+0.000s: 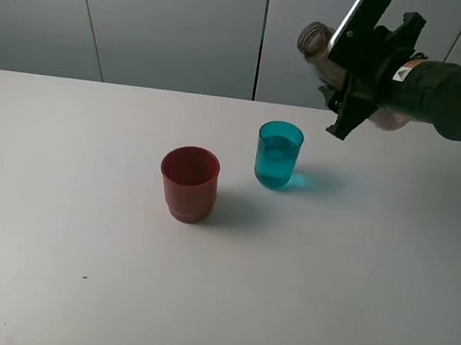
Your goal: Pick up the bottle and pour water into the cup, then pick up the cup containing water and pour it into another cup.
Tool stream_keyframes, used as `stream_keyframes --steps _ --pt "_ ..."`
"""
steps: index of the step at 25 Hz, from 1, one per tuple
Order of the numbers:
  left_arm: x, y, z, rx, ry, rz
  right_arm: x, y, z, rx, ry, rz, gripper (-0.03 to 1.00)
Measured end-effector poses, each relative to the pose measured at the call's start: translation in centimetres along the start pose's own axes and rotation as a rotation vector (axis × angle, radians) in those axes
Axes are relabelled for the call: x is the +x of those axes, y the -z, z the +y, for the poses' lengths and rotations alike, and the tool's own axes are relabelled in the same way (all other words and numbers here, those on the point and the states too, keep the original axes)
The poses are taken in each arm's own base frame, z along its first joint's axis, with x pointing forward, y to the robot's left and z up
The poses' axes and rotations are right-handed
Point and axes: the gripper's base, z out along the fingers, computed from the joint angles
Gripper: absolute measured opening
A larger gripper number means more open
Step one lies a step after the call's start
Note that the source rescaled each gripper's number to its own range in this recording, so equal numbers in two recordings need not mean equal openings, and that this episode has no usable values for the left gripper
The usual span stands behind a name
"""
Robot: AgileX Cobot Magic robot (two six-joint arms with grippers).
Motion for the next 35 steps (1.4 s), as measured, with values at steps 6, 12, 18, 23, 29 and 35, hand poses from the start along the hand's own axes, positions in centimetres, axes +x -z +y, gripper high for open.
stream_keyframes --steps 6,12,18,23,29,35 --pt "0.0 0.0 0.0 0.000 0.000 0.000 1.5 0.4 -2.3 0.091 -0.593 -0.046 0.00" --pt "0.0 0.0 0.0 0.000 0.000 0.000 4.5 0.5 -1.0 0.200 -0.745 -0.104 0.00" --pt "0.0 0.0 0.0 0.000 0.000 0.000 6.8 -0.8 1.0 0.219 -0.781 -0.045 0.00" --pt "0.0 0.0 0.0 0.000 0.000 0.000 8.0 -1.5 1.5 0.286 -0.803 -0.034 0.00" --pt "0.0 0.0 0.0 0.000 0.000 0.000 9.3 -1.6 1.2 0.355 -0.846 -0.003 0.00" --pt "0.0 0.0 0.0 0.000 0.000 0.000 10.1 -2.1 2.2 0.343 -0.845 0.030 0.00"
